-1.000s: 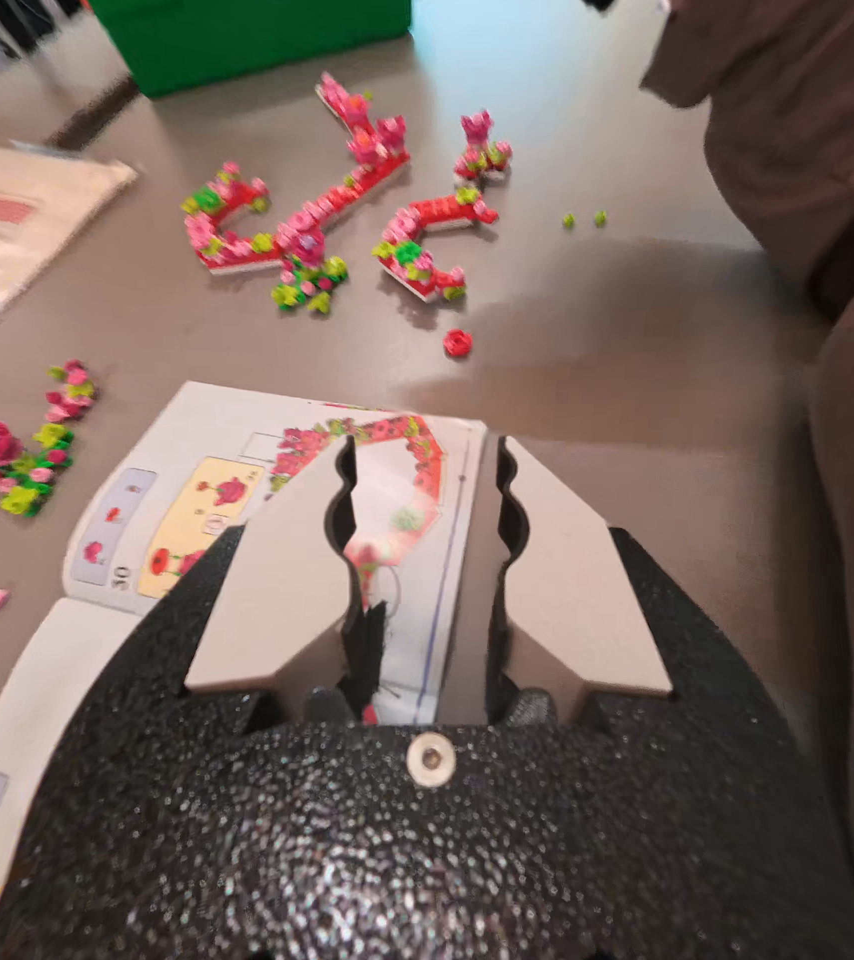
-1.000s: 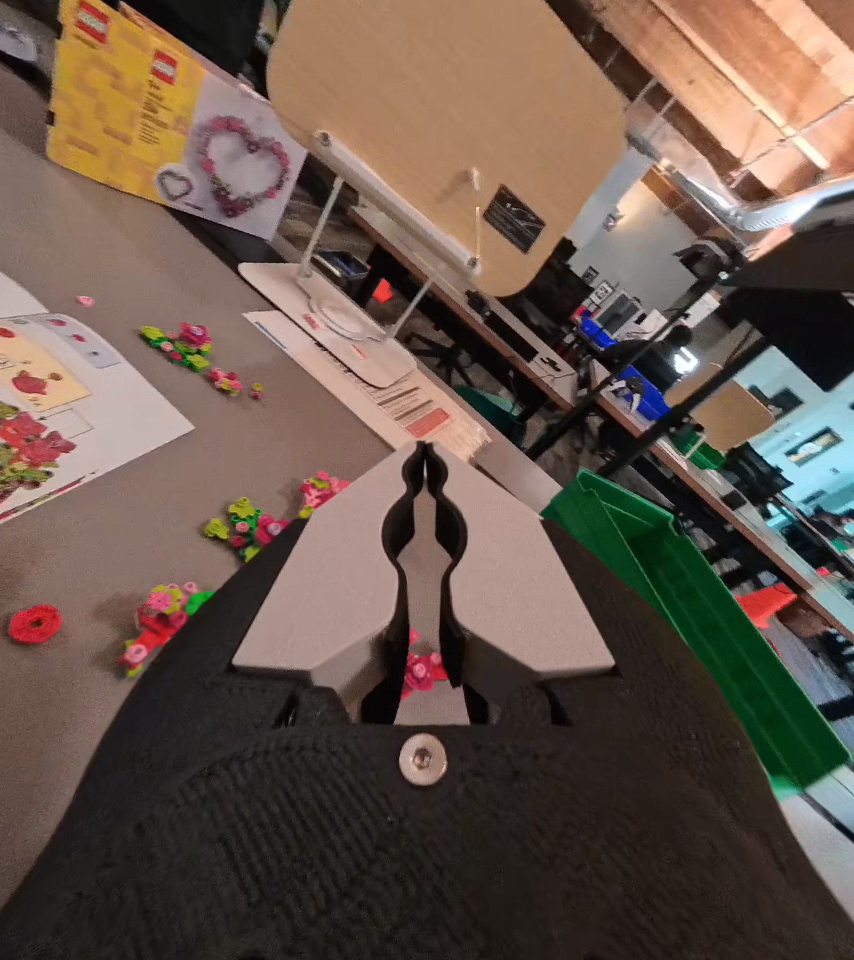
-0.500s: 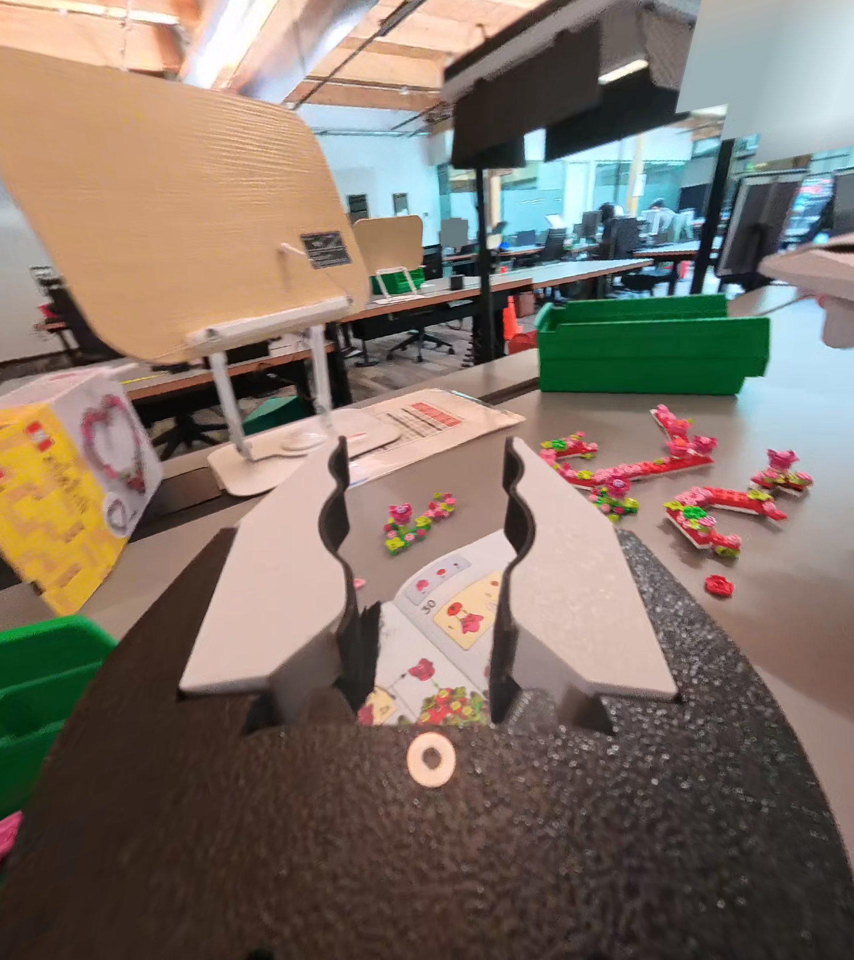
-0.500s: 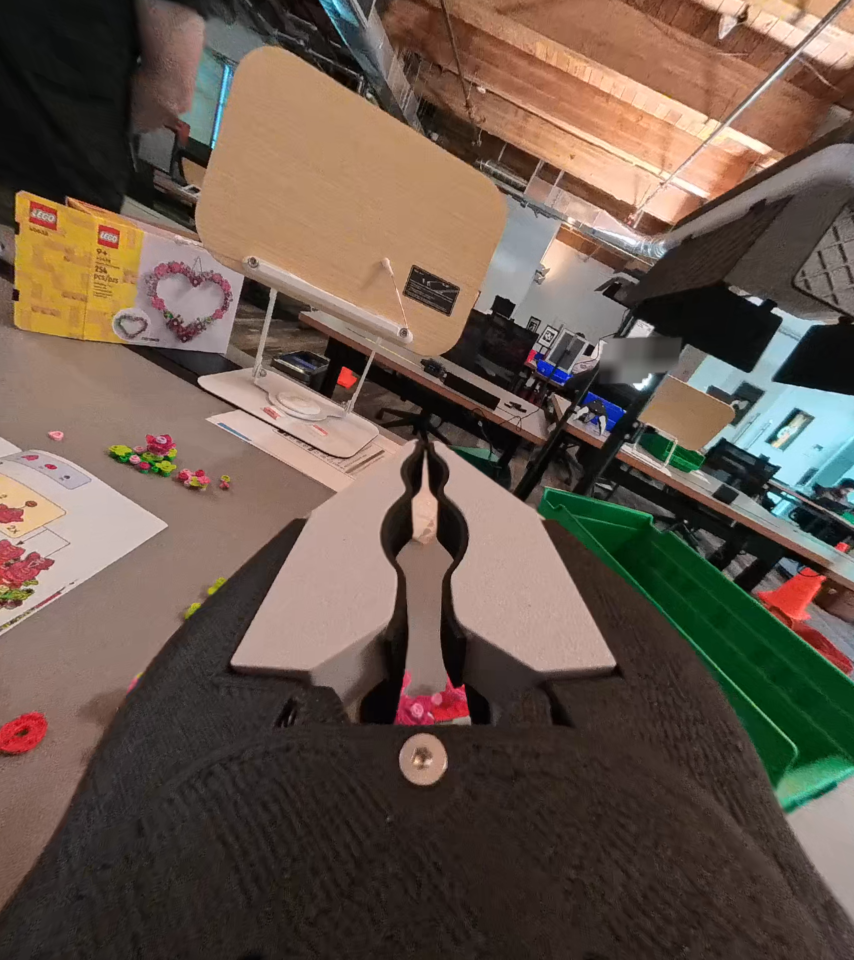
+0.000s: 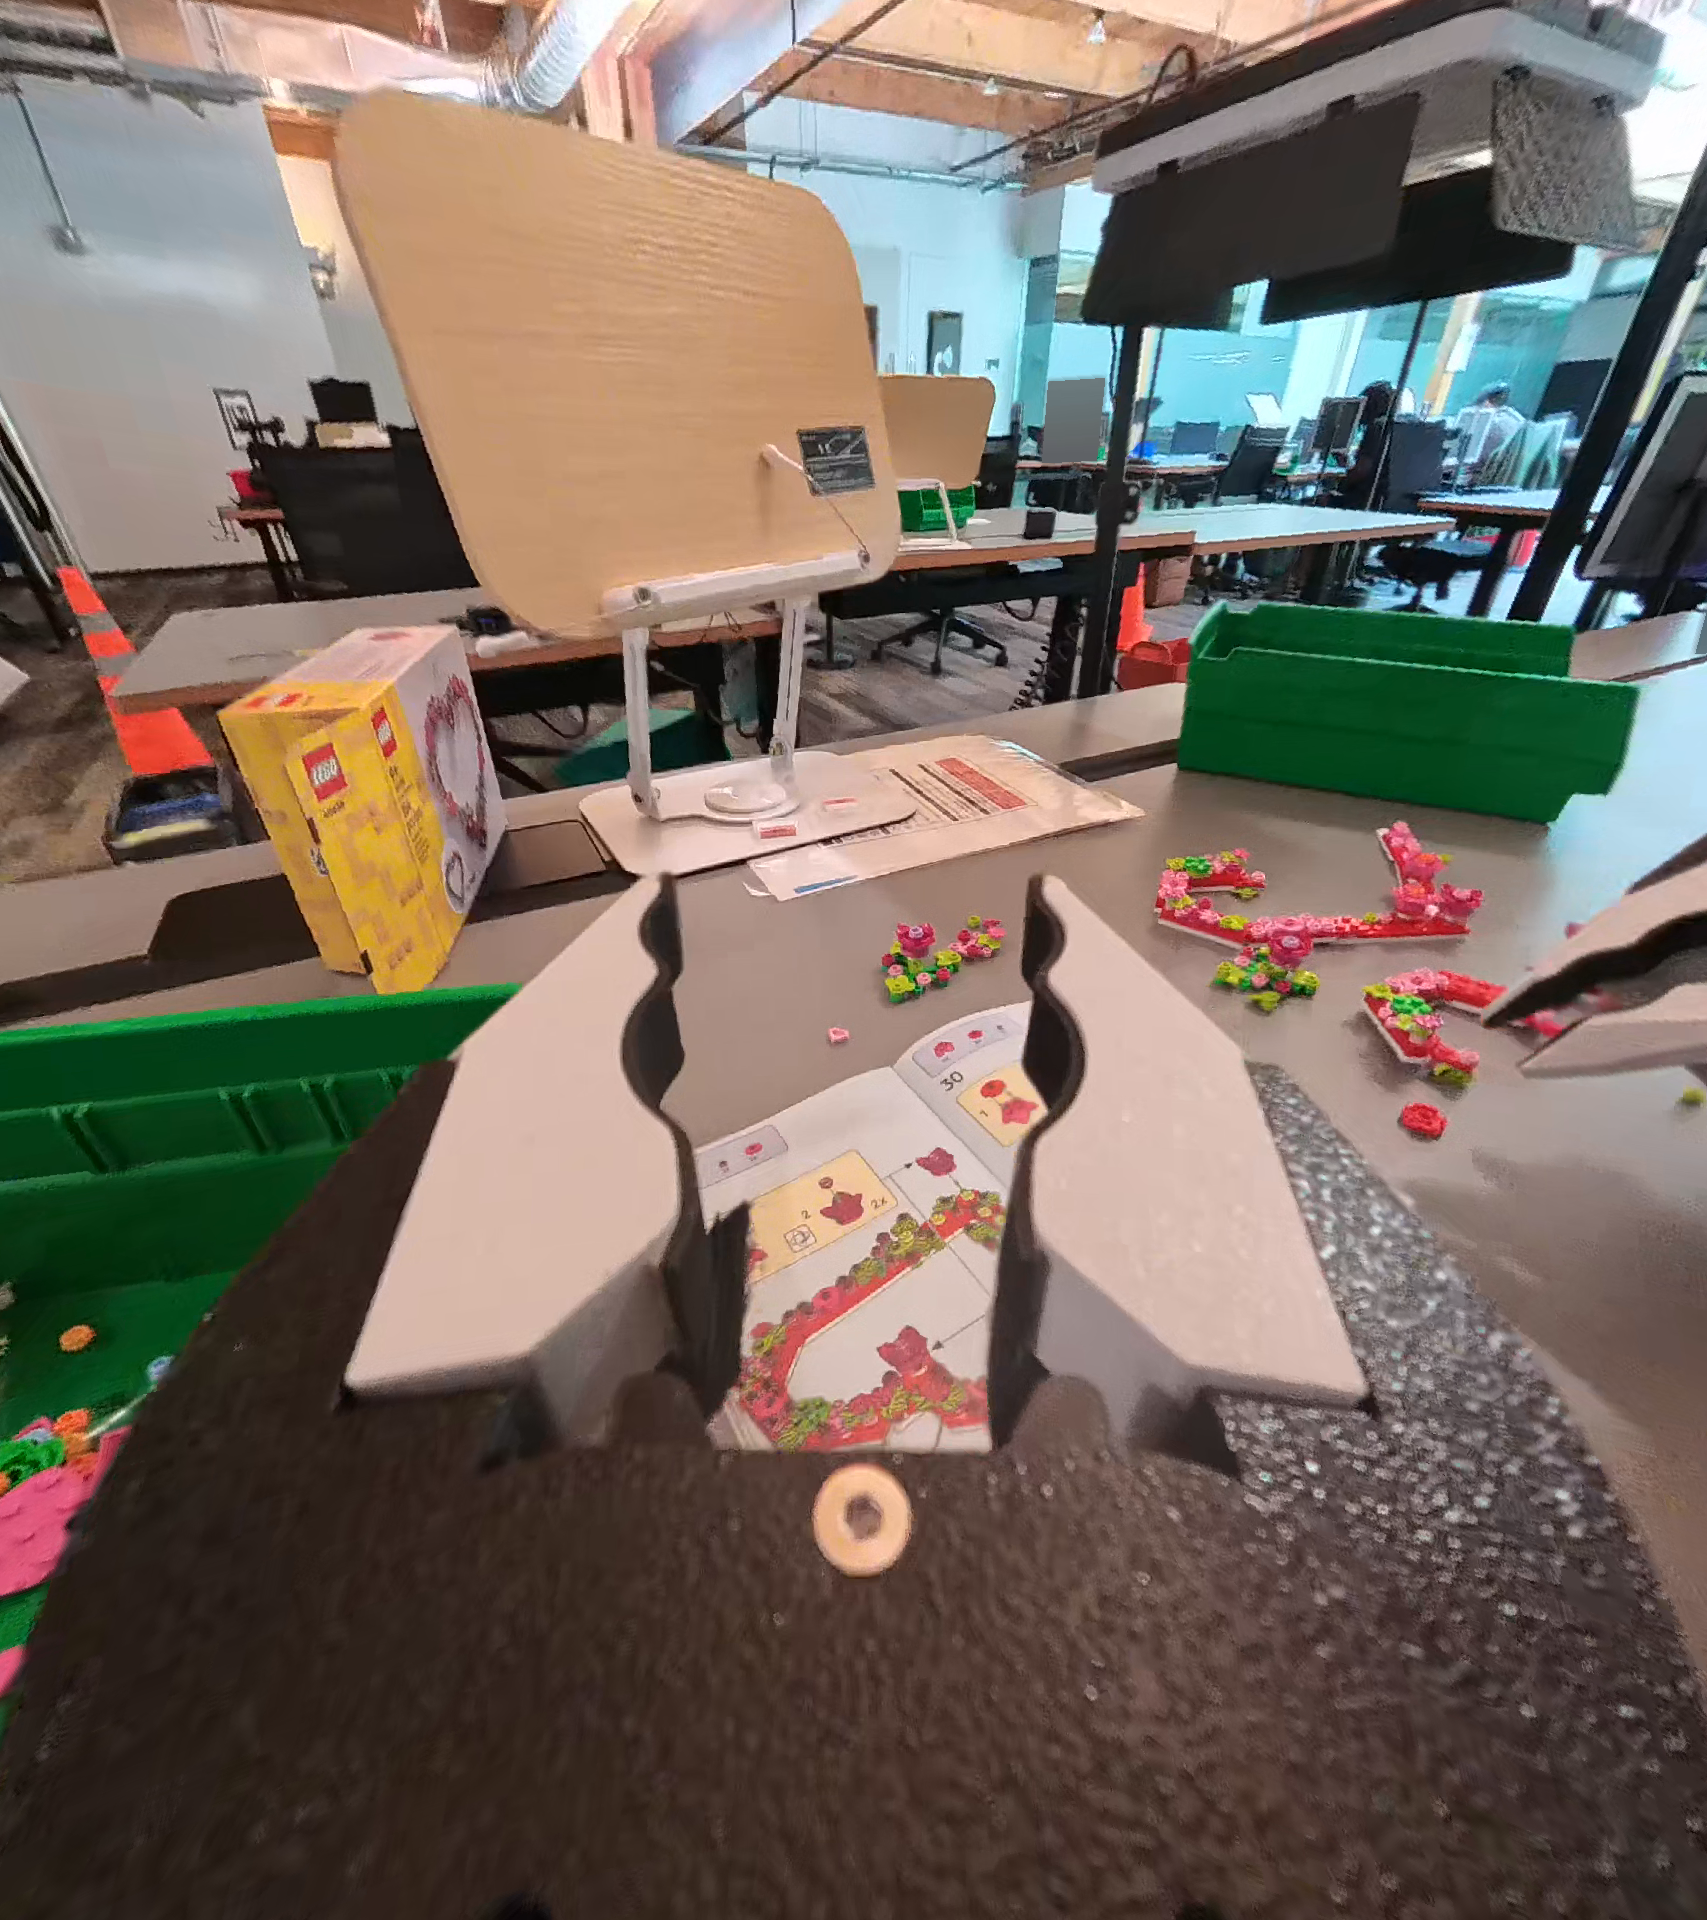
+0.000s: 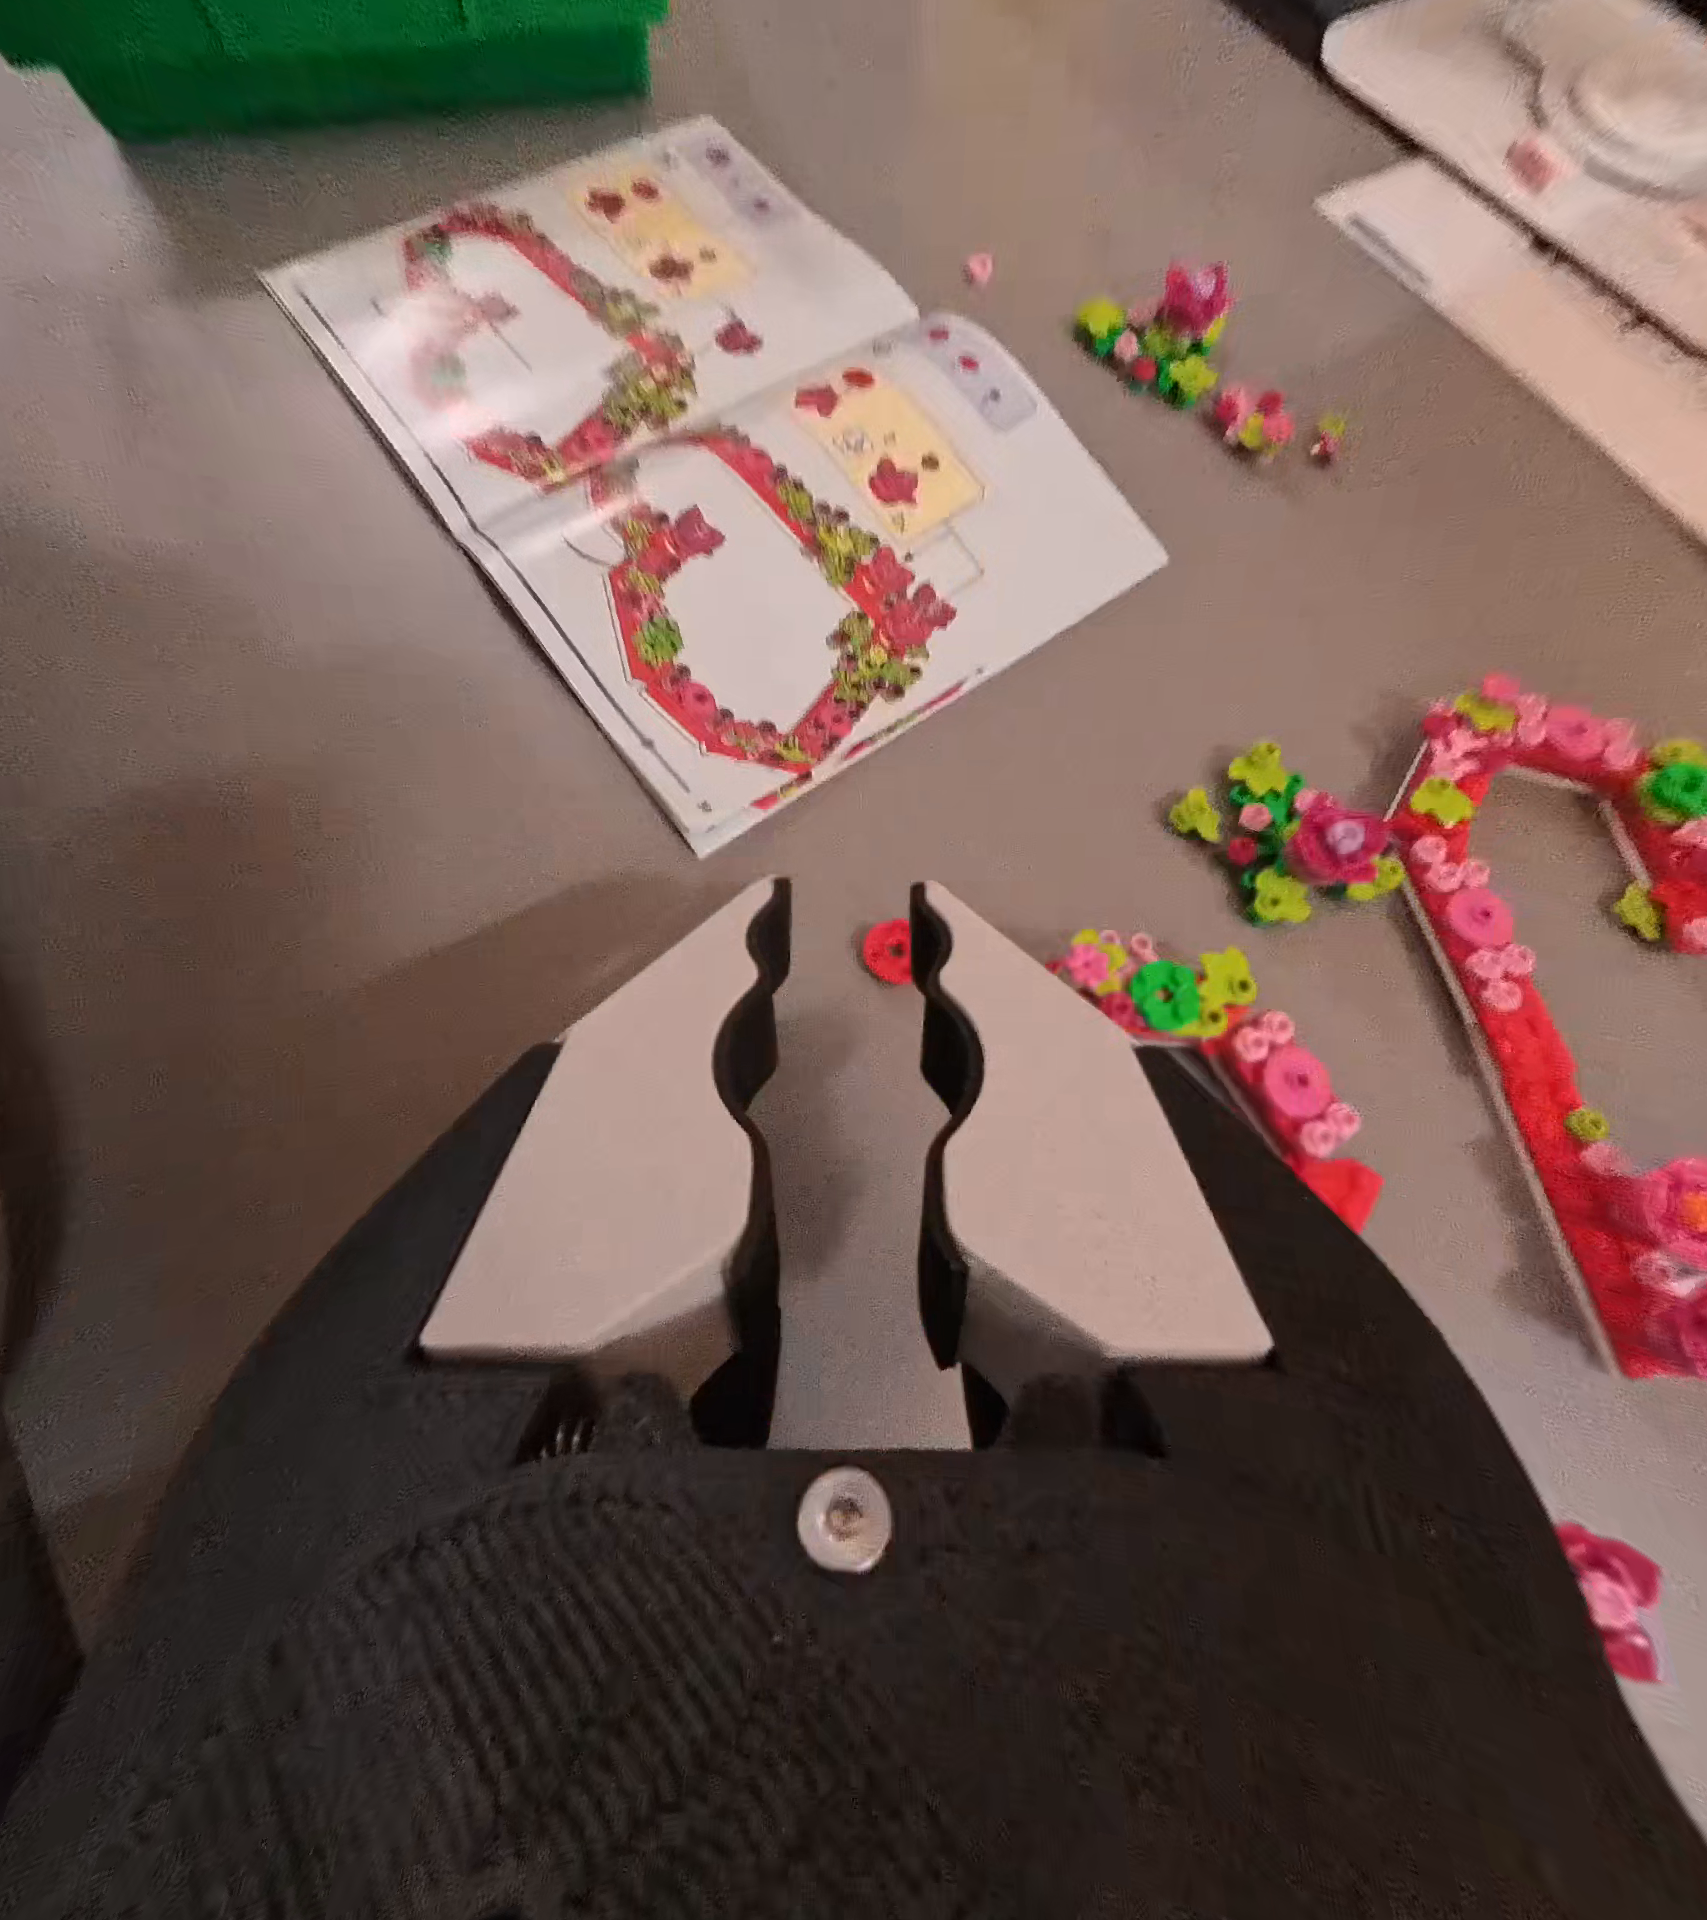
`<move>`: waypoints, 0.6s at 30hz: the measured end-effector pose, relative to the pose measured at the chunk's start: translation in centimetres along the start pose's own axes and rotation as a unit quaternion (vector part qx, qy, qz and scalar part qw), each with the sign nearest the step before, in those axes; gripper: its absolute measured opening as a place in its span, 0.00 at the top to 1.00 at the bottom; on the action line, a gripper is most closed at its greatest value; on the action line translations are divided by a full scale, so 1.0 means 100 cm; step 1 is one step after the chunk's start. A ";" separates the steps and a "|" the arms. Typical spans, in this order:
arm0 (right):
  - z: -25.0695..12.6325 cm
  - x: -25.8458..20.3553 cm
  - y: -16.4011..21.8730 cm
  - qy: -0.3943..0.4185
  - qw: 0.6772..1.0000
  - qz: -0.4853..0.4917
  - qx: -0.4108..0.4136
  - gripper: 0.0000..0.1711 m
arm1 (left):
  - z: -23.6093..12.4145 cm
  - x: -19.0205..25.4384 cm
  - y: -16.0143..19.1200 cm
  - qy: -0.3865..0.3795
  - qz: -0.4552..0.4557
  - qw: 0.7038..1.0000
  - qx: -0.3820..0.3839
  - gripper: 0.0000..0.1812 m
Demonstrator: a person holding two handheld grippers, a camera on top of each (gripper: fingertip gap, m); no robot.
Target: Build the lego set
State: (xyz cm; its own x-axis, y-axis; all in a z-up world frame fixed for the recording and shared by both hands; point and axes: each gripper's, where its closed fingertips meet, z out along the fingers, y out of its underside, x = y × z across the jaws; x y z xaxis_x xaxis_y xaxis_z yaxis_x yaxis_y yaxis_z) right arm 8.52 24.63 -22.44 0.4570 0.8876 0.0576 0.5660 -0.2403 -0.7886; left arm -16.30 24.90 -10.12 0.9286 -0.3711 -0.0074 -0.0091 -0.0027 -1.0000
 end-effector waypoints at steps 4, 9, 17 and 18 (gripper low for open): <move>0.017 -0.002 0.024 0.026 0.999 0.024 -0.041 0.87 | -0.004 0.001 -0.001 -0.002 0.016 1.000 0.012 0.67; 0.023 0.011 0.032 0.057 0.996 0.041 -0.059 0.86 | 0.005 0.003 0.001 0.018 -0.006 1.000 0.013 0.67; 0.036 0.013 0.039 0.047 0.994 0.052 -0.085 0.92 | 0.014 0.008 0.011 0.038 -0.001 0.999 -0.003 0.67; 0.037 0.012 0.039 0.042 0.994 0.054 -0.086 0.92 | 0.015 0.009 0.013 0.040 -0.001 0.999 -0.004 0.67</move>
State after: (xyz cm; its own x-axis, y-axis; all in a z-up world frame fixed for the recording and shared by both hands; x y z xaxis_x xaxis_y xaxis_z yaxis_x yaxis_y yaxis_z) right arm 8.75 26.26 -27.72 0.5730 0.8188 0.0357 0.6162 -0.4017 -0.6774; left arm -14.97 25.92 -11.42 0.8963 -0.4435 -0.0047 -0.0102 -0.0102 -0.9999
